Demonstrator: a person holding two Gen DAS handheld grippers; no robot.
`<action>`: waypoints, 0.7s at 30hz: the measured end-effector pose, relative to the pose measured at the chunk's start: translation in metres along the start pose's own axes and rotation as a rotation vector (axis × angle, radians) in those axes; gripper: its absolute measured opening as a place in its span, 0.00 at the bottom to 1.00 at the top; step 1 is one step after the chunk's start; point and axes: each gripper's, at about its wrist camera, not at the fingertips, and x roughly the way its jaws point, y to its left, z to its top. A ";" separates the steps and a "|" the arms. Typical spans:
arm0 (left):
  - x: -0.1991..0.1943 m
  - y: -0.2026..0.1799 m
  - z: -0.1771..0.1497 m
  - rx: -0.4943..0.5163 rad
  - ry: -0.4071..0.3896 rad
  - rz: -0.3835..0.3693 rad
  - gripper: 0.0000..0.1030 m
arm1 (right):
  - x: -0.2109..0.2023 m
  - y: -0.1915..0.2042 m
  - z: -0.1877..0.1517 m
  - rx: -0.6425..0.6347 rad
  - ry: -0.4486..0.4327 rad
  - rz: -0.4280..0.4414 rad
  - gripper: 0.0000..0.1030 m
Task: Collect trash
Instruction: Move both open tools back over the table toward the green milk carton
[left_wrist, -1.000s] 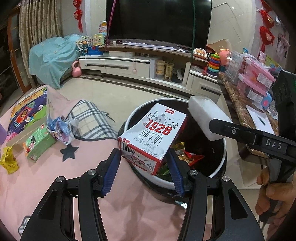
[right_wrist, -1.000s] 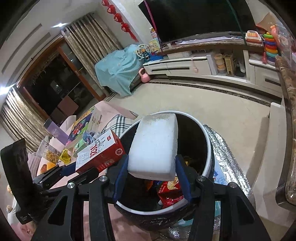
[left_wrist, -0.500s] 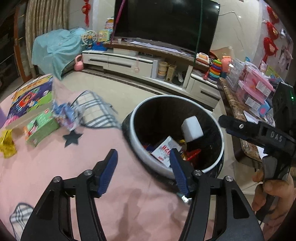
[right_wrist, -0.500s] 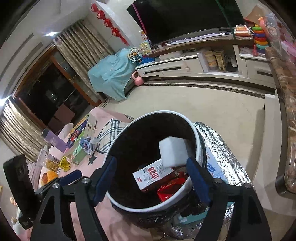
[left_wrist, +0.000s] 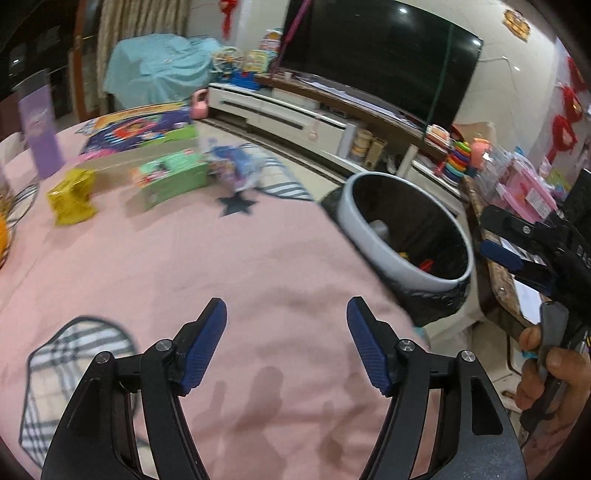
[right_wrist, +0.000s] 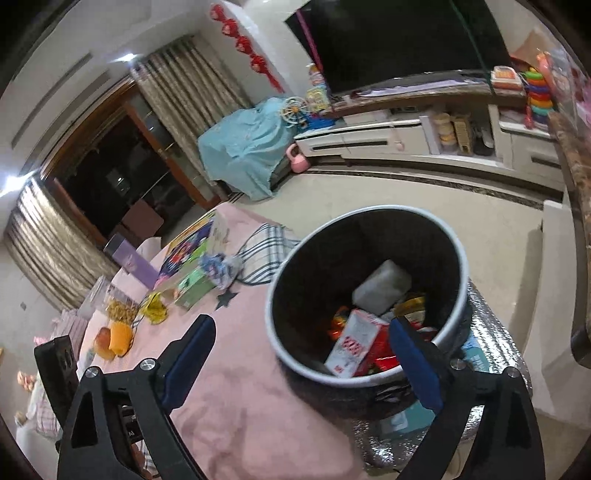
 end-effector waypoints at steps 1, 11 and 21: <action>-0.004 0.007 -0.003 -0.013 -0.002 0.010 0.69 | 0.002 0.007 -0.003 -0.010 0.005 0.008 0.93; -0.027 0.067 -0.023 -0.097 -0.025 0.083 0.74 | 0.028 0.074 -0.030 -0.133 0.072 0.091 0.94; -0.022 0.107 -0.022 -0.137 -0.022 0.138 0.74 | 0.063 0.109 -0.037 -0.184 0.120 0.140 0.94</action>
